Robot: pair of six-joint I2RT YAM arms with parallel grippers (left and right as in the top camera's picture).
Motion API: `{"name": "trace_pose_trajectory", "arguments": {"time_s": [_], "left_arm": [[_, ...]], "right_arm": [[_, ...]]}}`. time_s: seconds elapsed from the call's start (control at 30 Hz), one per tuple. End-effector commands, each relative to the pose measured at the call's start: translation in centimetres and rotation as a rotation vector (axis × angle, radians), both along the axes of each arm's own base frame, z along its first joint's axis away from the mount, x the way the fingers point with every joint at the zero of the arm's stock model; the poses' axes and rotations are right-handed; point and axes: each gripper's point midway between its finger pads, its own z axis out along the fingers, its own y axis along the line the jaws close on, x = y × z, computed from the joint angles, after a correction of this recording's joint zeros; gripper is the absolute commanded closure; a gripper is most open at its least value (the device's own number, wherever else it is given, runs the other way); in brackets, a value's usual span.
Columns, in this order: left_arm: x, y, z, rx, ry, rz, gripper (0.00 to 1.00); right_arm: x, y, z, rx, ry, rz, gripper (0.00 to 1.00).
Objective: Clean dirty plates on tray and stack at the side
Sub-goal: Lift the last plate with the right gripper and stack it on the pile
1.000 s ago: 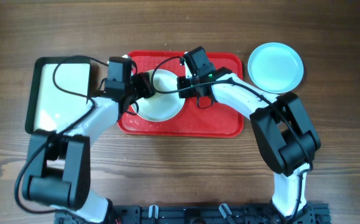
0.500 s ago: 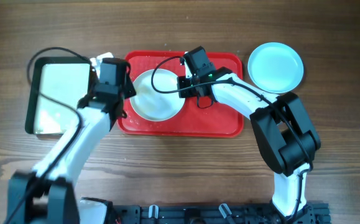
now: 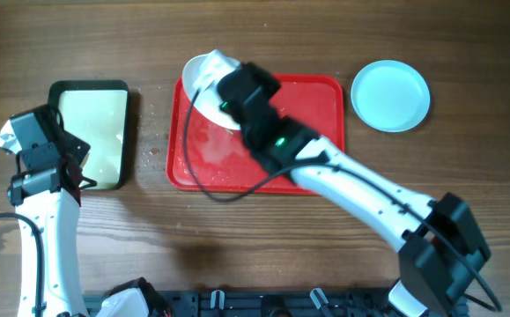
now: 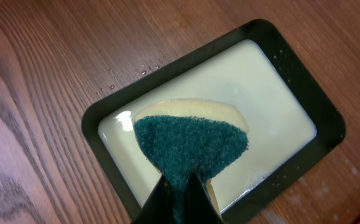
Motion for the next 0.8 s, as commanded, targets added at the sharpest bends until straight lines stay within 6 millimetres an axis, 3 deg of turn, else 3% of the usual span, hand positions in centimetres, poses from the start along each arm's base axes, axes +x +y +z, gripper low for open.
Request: {"name": "trace_pose_trajectory", "arguments": {"time_s": [0.0, 0.1, 0.2, 0.3, 0.37, 0.4, 0.43, 0.47, 0.5, 0.53, 0.6, 0.7, 0.77], "left_arm": [[0.1, -0.1, -0.1, -0.026, -0.015, 0.004, 0.96], [0.0, -0.1, -0.2, -0.028, -0.012, 0.004, 0.96], [0.0, -0.1, -0.2, -0.028, -0.012, 0.004, 0.96], [0.1, -0.3, -0.2, -0.036, -0.015, -0.003, 0.96], [0.1, -0.3, -0.2, -0.036, -0.015, -0.003, 0.96], [0.1, -0.3, -0.2, -0.036, -0.015, -0.003, 0.96], [0.2, -0.4, -0.2, -0.039, -0.016, -0.006, 0.96], [0.1, -0.4, -0.3, -0.040, -0.013, -0.005, 0.96], [0.0, -0.4, -0.3, -0.041, -0.009, -0.005, 0.96], [0.0, -0.4, -0.3, -0.041, -0.009, -0.005, 0.96], [0.0, -0.4, -0.3, -0.042, -0.009, -0.006, 0.96], [0.0, -0.4, -0.3, -0.042, -0.009, -0.006, 0.96], [0.1, -0.6, -0.4, -0.050, -0.013, -0.013, 0.96]], "right_arm": [[-1.3, -0.2, 5.4, -0.401, -0.224, -0.025, 0.96], [-2.8, 1.6, 8.5, -0.490, -0.341, -0.011, 0.96], [-4.1, 3.2, 10.3, -0.535, -0.415, 0.022, 0.96], [-4.3, 3.5, 10.6, -0.432, -0.421, 0.008, 0.96], [-3.6, 3.6, 8.3, -0.226, -0.328, 0.027, 0.96], [-3.9, 5.0, 2.6, -0.183, -0.116, 0.191, 0.96], [-4.8, 5.4, -1.2, -0.212, 0.031, 0.306, 0.96], [-4.9, 4.8, -3.3, -0.189, 0.127, 0.314, 0.96], [-3.8, 3.5, -3.1, -0.083, 0.145, 0.214, 0.96], [-0.8, 0.5, -1.2, 0.194, 0.130, 0.005, 0.96], [1.4, -2.0, -0.5, 0.446, 0.203, -0.067, 0.96], [3.7, -7.1, -2.1, 0.793, 0.479, -0.104, 0.96], [5.0, -12.0, -3.0, 0.936, 0.580, -0.187, 0.96]]}}
